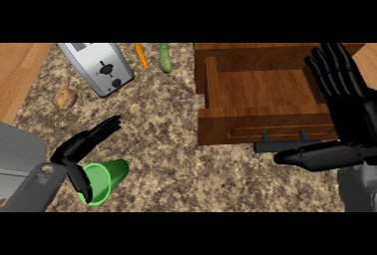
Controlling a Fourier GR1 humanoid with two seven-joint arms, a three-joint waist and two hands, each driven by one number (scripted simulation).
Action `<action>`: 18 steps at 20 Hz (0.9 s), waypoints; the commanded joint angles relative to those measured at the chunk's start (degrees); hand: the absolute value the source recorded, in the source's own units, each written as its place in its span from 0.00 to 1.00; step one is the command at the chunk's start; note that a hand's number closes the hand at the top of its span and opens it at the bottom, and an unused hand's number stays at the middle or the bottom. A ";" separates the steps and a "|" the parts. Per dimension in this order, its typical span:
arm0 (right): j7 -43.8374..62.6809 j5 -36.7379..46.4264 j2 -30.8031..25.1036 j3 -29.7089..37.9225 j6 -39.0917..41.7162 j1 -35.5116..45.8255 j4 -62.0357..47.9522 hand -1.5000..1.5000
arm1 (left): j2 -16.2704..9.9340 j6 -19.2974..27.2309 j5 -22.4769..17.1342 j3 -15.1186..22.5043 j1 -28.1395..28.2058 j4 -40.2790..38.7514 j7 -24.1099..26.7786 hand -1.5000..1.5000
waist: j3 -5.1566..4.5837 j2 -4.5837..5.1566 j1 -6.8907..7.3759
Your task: Pick up the cup, place it into the drawer and close the drawer
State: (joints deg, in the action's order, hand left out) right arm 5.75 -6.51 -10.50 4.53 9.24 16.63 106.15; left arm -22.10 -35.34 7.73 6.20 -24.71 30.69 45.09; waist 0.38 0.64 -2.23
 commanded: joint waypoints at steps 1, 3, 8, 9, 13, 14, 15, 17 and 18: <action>-1.63 -0.88 -0.07 0.22 1.22 -1.86 0.58 0.00 | 2.76 -5.72 0.04 0.86 -0.70 -4.17 10.28 0.00 | -0.77 0.53 -1.14; 0.62 -1.38 -1.42 1.72 0.95 -0.57 0.60 0.00 | 1.74 -6.74 -0.18 1.08 -2.31 -5.42 9.82 0.00 | -0.75 0.47 -1.07; 1.99 -0.40 0.45 -0.99 -0.01 -0.08 1.78 0.00 | 3.51 -4.09 0.88 3.72 -0.77 -5.48 13.59 0.00 | -0.85 0.46 -1.00; 0.71 -0.25 -0.91 0.57 0.68 -1.11 0.68 0.00 | 4.52 -4.11 0.73 4.25 -0.84 -4.79 14.06 0.00 | -0.79 0.46 -0.96; 1.27 0.67 -0.91 0.01 0.25 0.62 -0.26 0.00 | 5.48 -4.92 0.25 5.24 -2.03 -6.19 14.52 0.00 | -0.78 0.53 -0.47; 2.28 -0.26 -0.36 0.05 -0.23 1.98 0.29 0.00 | 6.12 -3.62 0.36 5.35 -2.31 -7.39 14.17 0.00 | -0.87 0.76 -0.99; 1.24 -1.71 -1.03 1.02 1.26 -0.68 1.25 0.00 | 6.40 -6.19 -0.48 5.62 -2.18 -7.12 13.15 0.00 | -0.70 0.32 -0.95; 2.15 -0.36 0.27 -0.54 -0.22 1.01 1.04 0.00 | 8.11 -6.33 -1.12 6.12 -1.48 -7.96 12.85 0.00 | -0.89 0.73 -1.21; -0.27 -1.18 -0.96 1.74 0.77 0.94 -1.00 0.00 | 7.68 -9.59 -1.55 6.79 -2.21 -6.90 12.91 0.00 | -0.76 0.84 -0.95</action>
State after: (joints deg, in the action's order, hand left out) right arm 6.75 -7.27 -11.12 5.29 9.64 17.41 106.07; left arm -18.23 -32.42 7.38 11.47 -28.53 26.02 50.00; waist 0.38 0.84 -2.96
